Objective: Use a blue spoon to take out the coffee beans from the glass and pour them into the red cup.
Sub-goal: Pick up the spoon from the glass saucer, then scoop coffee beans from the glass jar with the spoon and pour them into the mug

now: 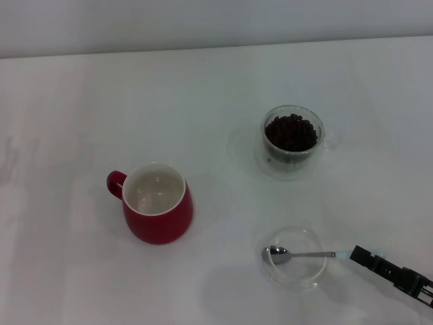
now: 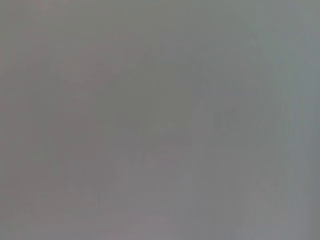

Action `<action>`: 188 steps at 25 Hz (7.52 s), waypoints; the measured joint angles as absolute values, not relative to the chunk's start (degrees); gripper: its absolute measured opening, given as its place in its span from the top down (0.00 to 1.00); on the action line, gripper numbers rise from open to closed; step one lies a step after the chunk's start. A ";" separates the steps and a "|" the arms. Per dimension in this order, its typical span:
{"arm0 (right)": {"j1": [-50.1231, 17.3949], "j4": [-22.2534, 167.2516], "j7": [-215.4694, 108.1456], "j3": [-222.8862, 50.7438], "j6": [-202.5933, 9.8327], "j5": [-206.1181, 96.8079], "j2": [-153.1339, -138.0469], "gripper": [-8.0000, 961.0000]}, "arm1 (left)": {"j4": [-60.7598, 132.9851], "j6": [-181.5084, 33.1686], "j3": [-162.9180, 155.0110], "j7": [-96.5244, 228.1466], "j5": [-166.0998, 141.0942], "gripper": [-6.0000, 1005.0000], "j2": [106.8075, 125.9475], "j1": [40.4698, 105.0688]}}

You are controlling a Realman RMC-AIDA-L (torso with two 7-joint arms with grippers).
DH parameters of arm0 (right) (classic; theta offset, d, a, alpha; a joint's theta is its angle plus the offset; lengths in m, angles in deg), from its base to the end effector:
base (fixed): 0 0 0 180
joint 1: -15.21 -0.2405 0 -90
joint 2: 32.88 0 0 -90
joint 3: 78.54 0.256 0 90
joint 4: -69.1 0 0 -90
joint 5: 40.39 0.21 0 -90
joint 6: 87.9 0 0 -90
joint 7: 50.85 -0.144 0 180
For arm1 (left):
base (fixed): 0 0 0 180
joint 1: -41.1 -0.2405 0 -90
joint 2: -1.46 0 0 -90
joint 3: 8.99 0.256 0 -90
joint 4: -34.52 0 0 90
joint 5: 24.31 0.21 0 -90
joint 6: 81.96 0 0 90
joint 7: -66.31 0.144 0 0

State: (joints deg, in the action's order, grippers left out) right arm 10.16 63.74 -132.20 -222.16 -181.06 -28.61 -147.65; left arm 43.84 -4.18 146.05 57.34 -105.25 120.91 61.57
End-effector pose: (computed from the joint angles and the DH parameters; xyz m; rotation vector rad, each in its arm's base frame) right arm 0.3835 0.1298 -0.0294 -1.8507 1.7651 1.1389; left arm -0.3481 0.2918 0.0028 -1.3820 -0.5839 -0.7702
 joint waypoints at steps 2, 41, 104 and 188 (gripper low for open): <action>10.03 63.74 -132.21 -222.15 -180.89 -28.61 -147.65 0.36 | 43.84 -4.18 146.05 57.34 -105.26 0.11 120.91 61.51; 7.78 63.30 -133.49 -222.24 -179.81 -30.04 -147.18 0.85 | 44.54 -4.18 145.90 57.34 -105.31 0.11 121.00 61.52; -22.11 25.07 -130.83 -240.12 -191.99 -11.84 -146.94 0.83 | 45.42 -3.80 145.70 57.34 -105.72 0.11 120.91 62.11; -26.64 26.87 -171.56 -240.35 -184.07 -24.10 -145.60 0.81 | 43.90 -3.65 144.20 56.29 -105.70 0.11 120.47 61.85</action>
State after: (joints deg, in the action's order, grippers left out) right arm -26.64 26.87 -171.56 -240.35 -184.07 -24.10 -145.60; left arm 43.90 -3.65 144.20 56.29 -105.70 120.47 61.85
